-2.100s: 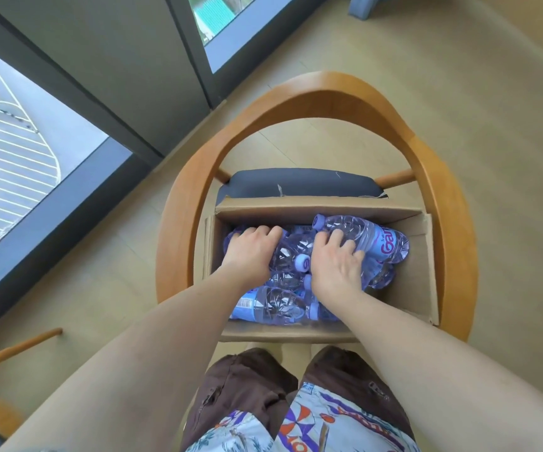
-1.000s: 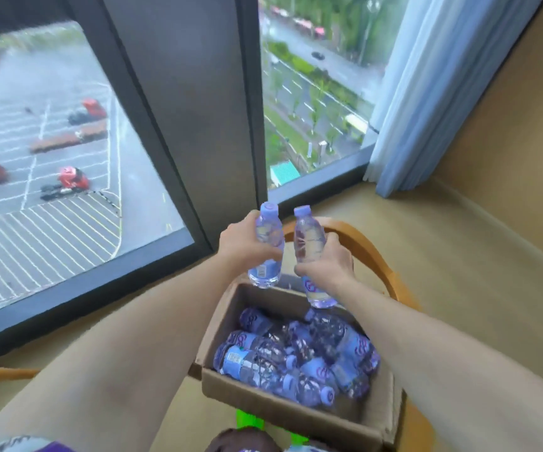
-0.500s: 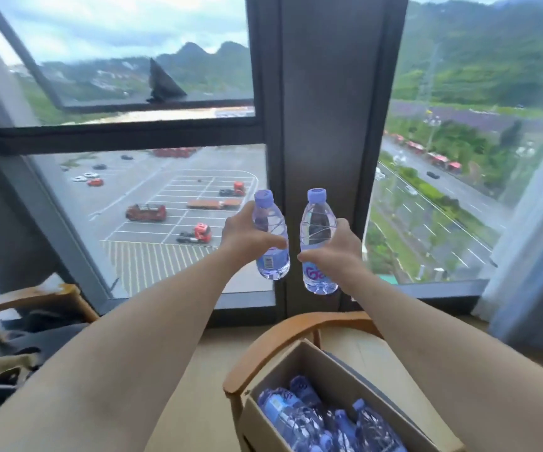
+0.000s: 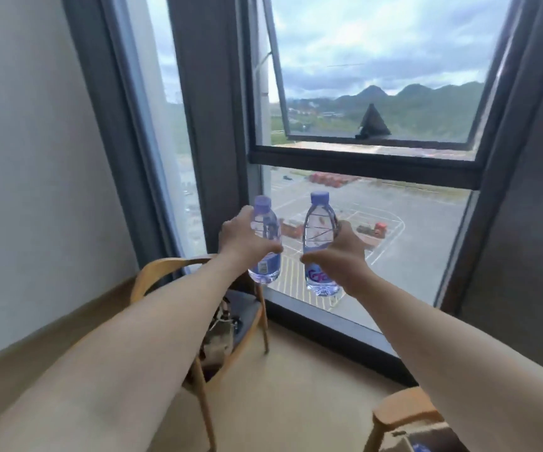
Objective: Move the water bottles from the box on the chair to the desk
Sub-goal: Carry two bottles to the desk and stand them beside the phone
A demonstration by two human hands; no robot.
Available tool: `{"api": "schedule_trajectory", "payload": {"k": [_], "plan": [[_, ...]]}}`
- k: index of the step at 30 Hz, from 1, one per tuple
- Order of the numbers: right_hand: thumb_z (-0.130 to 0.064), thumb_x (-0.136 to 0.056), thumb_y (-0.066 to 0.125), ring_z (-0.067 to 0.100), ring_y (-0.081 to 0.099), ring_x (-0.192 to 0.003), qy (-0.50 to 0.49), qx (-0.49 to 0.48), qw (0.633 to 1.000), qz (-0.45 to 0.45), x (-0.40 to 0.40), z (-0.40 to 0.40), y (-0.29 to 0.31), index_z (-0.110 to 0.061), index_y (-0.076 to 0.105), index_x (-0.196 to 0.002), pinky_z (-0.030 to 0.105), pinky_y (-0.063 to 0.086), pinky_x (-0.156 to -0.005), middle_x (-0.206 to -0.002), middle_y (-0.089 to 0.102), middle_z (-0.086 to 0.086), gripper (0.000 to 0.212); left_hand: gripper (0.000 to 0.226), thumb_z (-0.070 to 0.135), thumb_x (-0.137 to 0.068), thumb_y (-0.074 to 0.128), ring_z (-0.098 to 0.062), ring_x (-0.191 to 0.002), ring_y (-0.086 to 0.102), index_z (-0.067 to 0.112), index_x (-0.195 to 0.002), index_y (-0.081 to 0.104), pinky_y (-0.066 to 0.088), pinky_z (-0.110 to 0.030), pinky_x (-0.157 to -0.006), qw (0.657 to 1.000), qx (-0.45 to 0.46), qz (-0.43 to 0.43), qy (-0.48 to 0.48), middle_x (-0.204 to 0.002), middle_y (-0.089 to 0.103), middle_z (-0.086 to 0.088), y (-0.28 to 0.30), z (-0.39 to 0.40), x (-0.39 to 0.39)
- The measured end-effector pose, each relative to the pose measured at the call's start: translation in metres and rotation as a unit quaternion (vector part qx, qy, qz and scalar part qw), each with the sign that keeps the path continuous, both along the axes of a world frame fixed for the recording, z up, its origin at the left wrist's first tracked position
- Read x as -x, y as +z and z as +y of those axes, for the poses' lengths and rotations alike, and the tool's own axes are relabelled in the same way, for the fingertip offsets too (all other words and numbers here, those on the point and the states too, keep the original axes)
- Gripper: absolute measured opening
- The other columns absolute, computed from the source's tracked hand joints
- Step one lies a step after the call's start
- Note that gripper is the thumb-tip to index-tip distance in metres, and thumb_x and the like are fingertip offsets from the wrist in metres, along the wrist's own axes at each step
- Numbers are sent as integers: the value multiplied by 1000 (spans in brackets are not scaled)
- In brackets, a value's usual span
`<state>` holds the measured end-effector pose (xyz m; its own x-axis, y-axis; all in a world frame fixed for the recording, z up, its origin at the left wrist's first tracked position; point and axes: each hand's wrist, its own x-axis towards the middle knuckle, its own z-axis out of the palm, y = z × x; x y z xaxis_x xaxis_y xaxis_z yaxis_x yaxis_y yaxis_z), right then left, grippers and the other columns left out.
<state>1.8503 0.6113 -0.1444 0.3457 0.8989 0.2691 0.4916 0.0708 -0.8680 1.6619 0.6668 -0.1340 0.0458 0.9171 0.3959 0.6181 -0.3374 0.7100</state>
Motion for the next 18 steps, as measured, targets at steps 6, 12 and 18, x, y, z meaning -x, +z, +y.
{"api": "schedule_trajectory", "payload": {"k": [6,12,18], "plan": [[-22,-48,94,6,53,-72,100,-8,995,-3,193,35,-9,-25,48,-94,13,46,-58,-84,55,-8,65,57,48,-44,84,-18,-78,64,30,-87,51,51,-27,-63,992,20,19,123,-85,67,8,-3,-10,200],[-27,-44,92,8,62,-76,217,24,975,36,373,45,-14,-30,48,-93,23,46,-54,-87,63,-6,66,68,43,-42,85,-16,-86,66,35,-103,56,55,-30,-76,968,56,-8,244,-91,69,12,-5,-46,375],[-25,-50,90,15,62,-80,341,43,939,6,525,38,-20,-21,48,-100,36,56,-68,-91,62,-2,65,63,41,-39,80,-19,-87,68,32,-96,54,57,-33,-79,926,58,-41,372,-89,70,8,-13,-102,512]]}}
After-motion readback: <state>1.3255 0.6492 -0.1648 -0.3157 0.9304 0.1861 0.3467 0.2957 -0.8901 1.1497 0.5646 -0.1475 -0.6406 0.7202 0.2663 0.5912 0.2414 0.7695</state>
